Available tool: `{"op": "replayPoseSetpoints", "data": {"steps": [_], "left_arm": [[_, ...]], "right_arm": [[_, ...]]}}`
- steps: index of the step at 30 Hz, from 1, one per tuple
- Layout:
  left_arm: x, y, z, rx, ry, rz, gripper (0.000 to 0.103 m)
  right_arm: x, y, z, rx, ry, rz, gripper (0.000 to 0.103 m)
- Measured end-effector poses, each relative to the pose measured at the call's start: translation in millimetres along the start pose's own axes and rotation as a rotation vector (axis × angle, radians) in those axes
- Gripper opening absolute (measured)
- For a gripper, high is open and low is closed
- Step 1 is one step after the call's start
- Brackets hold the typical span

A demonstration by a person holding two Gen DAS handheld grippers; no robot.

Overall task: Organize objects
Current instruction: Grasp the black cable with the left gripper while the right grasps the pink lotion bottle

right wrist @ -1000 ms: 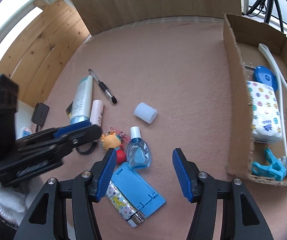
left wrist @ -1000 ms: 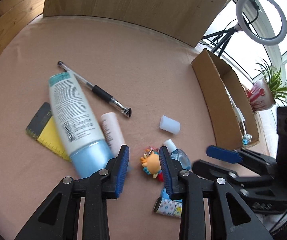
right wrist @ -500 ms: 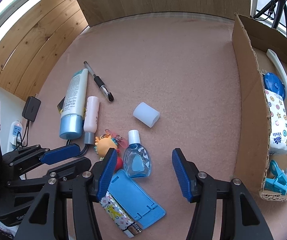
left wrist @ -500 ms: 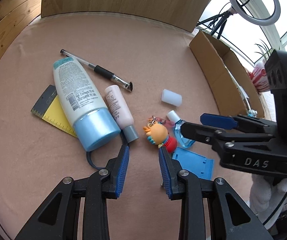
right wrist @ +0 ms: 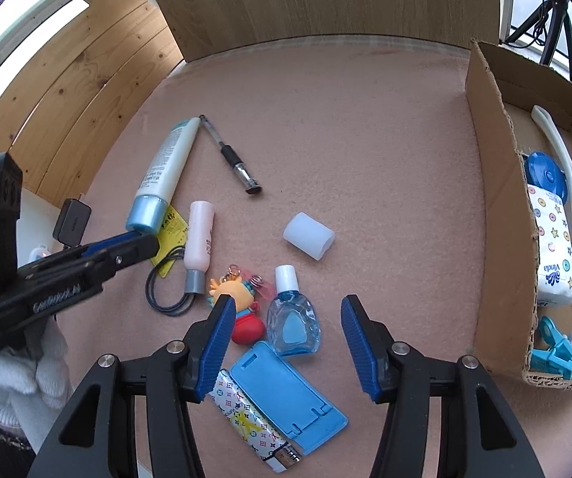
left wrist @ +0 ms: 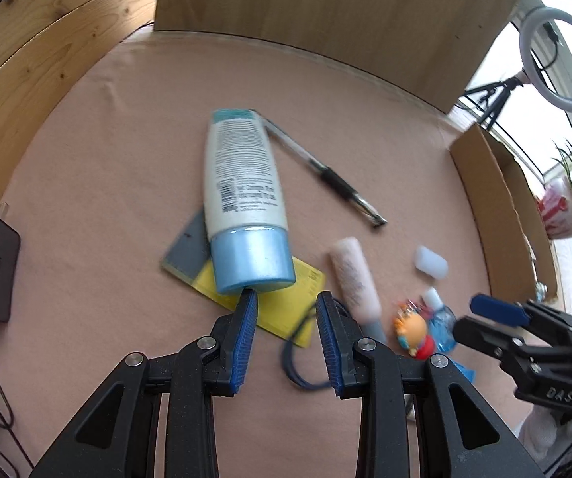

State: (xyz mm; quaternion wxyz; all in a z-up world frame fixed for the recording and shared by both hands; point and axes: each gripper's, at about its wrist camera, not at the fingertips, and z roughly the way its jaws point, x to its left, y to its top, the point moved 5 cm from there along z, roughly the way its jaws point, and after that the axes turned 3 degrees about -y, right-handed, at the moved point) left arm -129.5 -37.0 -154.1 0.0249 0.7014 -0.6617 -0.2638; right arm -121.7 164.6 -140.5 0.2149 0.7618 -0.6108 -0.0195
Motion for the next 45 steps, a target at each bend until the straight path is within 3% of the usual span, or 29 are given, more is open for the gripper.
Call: {"op": "replayPoseSetpoints", "data": {"steps": [4,8,19,21,23,25,30,32,45], "left_arm": [[12,2,-5,-0.007,0.028,-0.005,0.032],[15,-5,-12,0.002,-0.006,0.005,0.032],[-11,-39,0,0.033,-0.026,0.025,0.032],[-13,-40,1,0.032,-0.011,0.034,0.026],[-13,-40,2,0.034,-0.011,0.029,0.011],[-14,-42,3,0.039,-0.009,0.028,0.003],[-18,-47,2,0.036,-0.011,0.048,0.002],[-19,-49,1,0.036,-0.019,0.045,0.002],[-11,-37,-34,-0.025,-0.055,-0.014,0.002]], "right_arm": [[11,8,-2,-0.012,0.007,-0.016,0.051],[29,18,5,-0.008,0.016,-0.049,0.050],[59,30,40,0.053,0.015,-0.117,0.041],[63,31,45,0.062,0.010,-0.128,0.040],[68,32,50,0.070,0.001,-0.141,0.038],[70,32,55,0.078,-0.012,-0.148,0.038],[66,29,59,0.078,-0.034,-0.143,0.031],[62,28,58,0.078,-0.038,-0.144,0.020],[50,22,36,0.041,0.046,-0.061,0.018]]}}
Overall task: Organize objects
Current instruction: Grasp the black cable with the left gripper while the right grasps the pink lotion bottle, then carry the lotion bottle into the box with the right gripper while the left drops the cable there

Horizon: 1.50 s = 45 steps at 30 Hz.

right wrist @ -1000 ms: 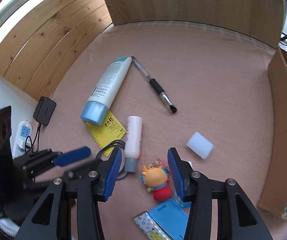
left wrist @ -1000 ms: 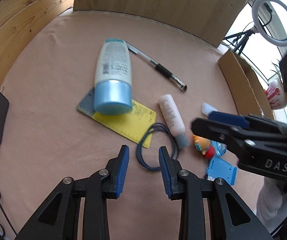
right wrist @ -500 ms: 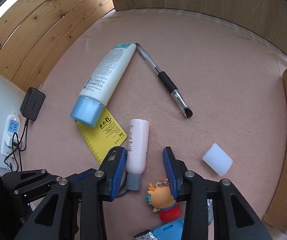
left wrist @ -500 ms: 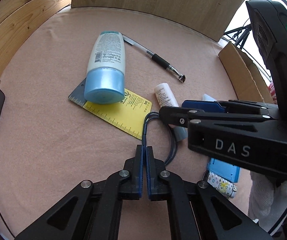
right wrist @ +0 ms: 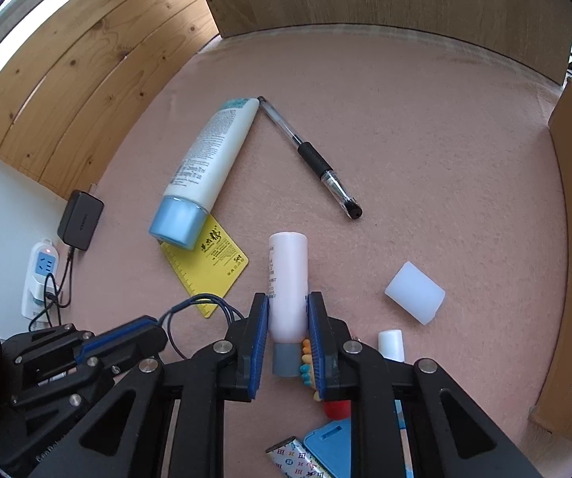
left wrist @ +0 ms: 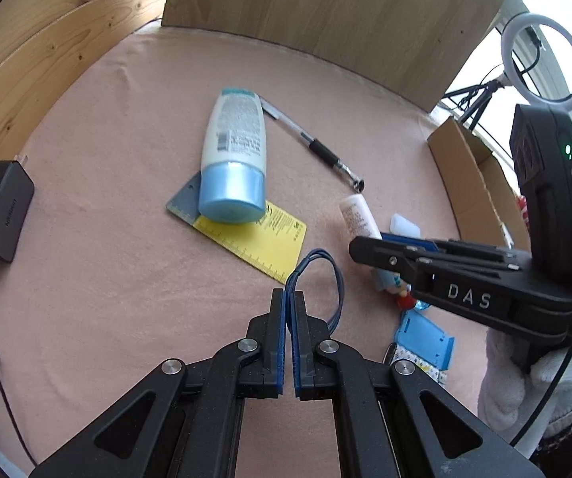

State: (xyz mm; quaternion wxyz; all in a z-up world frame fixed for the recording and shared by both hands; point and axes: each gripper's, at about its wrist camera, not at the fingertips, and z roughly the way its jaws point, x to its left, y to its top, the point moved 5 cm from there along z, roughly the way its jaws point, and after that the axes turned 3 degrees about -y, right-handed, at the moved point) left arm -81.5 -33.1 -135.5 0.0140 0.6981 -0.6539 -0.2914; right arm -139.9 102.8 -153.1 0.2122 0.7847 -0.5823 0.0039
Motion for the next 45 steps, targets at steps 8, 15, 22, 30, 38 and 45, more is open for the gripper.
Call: {"op": "replayPoseSetpoints", "data": {"steps": [8,15,22,30,38,45], "left_arm": [[-12,32,-25,-0.068,-0.026,0.024,0.002],[-48,64,-35,-0.105,-0.079,0.087,0.002],[-106,89,-21,-0.107,-0.151,0.157,0.002],[-177,120,12,-0.100,-0.223,0.209,0.002],[-241,149,63,-0.079,-0.247,0.253,0.002],[-273,158,109,-0.044,-0.227,0.268,0.002]], "right_arm": [[-18,5,-38,-0.086,0.029,0.093,0.018],[-56,-2,-85,-0.173,0.005,0.162,0.018],[-115,-12,-118,-0.237,-0.044,0.277,0.018],[-186,-17,-147,-0.285,-0.117,0.388,0.018],[-217,-24,-151,-0.293,-0.131,0.432,0.018],[-235,-32,-142,-0.272,-0.118,0.467,0.018]]}}
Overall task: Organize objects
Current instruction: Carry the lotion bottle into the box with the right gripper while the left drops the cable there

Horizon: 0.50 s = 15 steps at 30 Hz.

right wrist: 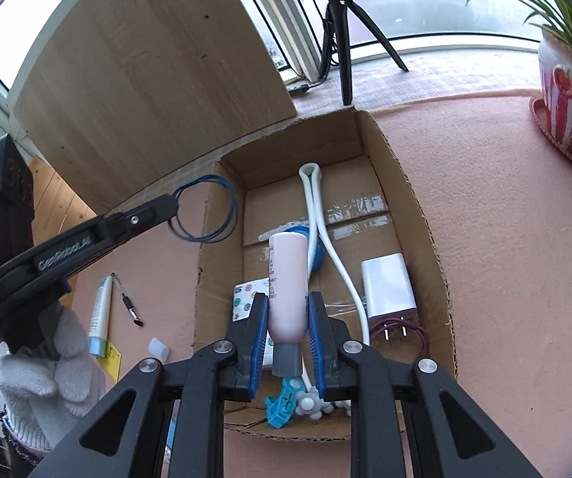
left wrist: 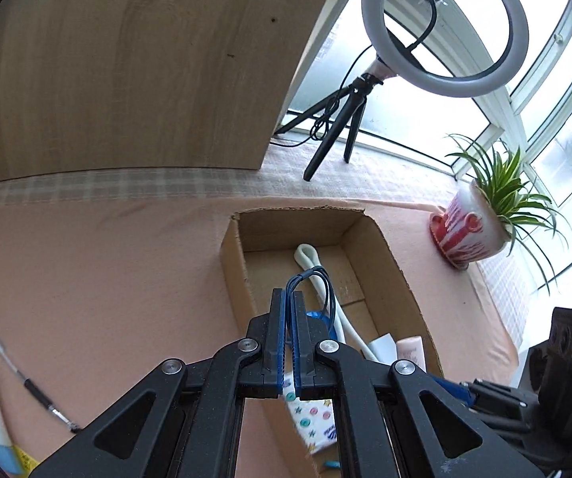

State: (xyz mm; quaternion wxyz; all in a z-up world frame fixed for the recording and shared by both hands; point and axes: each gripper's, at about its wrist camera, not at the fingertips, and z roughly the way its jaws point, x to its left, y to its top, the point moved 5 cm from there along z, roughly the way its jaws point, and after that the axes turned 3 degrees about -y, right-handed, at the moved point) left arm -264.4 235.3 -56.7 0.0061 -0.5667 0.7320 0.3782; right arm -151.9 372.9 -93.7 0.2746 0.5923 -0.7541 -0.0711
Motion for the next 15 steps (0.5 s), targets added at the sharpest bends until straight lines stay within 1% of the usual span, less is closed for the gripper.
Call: {"op": "replayPoseSetpoints", "data": {"steps": [2,3,4,5,6,7,8,15], "left_arm": [[-3,1,12,0.008,0.006,0.004,0.002],[-4,1,15,0.013,-0.003,0.009,0.002],[-7,0,20,0.028,-0.014,0.021,0.004],[-8,-1,23,0.041,-0.006,0.029,0.018],[-8,-2,25,0.047,0.005,0.032,0.028],[-7,-3,24,0.045,0.012,0.035,0.048],[-7,-3,23,0.037,0.016,0.035,0.052],[13,-9,9,0.042,0.043,-0.001,0.052]], "right_arm": [[-5,0,2,0.004,0.002,0.004,0.018],[-6,0,1,0.003,0.013,0.006,0.018],[-8,0,0,-0.005,0.031,0.011,0.019],[-8,1,-2,-0.009,0.035,0.010,0.025],[-8,1,-3,-0.016,0.034,0.006,0.032],[-9,1,-6,-0.034,0.028,0.003,0.045],[-8,1,-8,-0.046,0.021,0.004,0.051],[-5,-3,-7,-0.044,0.035,0.032,0.051]]}}
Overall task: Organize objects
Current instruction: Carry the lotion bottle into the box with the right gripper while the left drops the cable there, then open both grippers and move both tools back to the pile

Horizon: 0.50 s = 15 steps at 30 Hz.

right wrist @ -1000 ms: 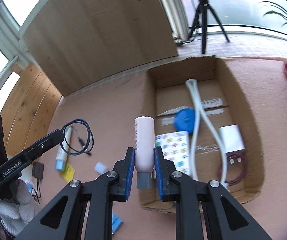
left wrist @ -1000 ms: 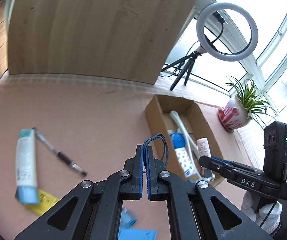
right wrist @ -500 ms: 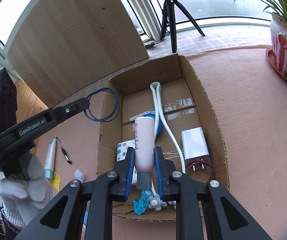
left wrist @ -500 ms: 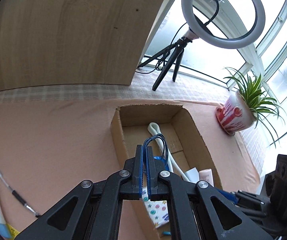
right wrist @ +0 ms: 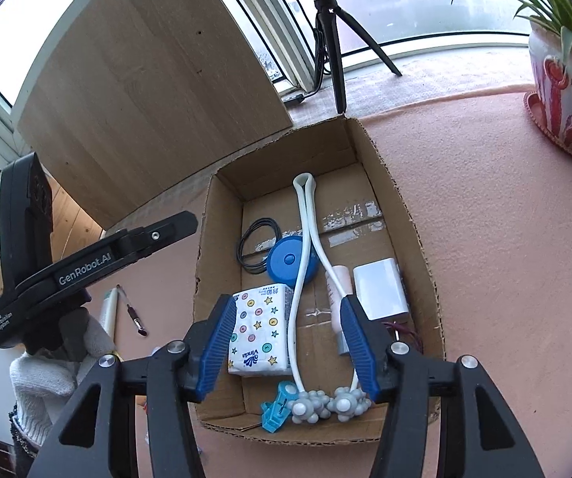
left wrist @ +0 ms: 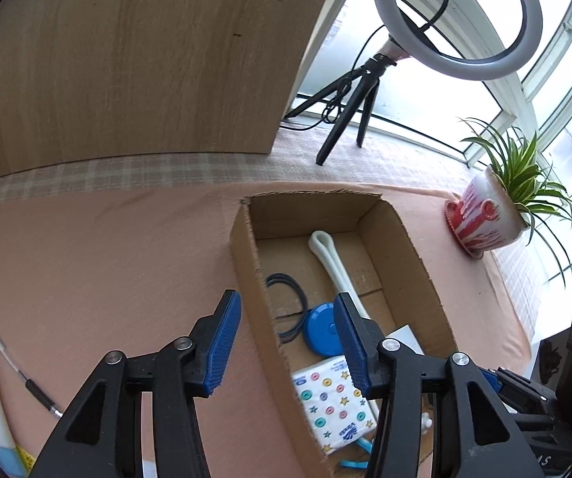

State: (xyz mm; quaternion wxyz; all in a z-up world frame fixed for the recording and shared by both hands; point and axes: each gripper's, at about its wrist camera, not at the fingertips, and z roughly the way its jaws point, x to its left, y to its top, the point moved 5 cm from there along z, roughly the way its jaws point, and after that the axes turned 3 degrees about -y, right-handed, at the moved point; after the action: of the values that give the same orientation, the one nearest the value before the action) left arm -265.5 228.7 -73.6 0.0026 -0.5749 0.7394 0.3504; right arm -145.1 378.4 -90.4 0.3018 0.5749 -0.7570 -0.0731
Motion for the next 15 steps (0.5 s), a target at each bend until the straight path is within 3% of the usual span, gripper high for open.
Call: {"op": "replayPoseSetpoints", "data": {"steps": [6,15], "left_arm": [[22,-11,-32,-0.020,0.032,-0.017,0.052],[95,-55,-109,-0.053,0.137,-0.093,0.057]], "right_arm": [[11,-8,-7,0.001,0.028,-0.018,0.051],[60,-31,-22,-0.077,0.022,-0.217,0.051]]}}
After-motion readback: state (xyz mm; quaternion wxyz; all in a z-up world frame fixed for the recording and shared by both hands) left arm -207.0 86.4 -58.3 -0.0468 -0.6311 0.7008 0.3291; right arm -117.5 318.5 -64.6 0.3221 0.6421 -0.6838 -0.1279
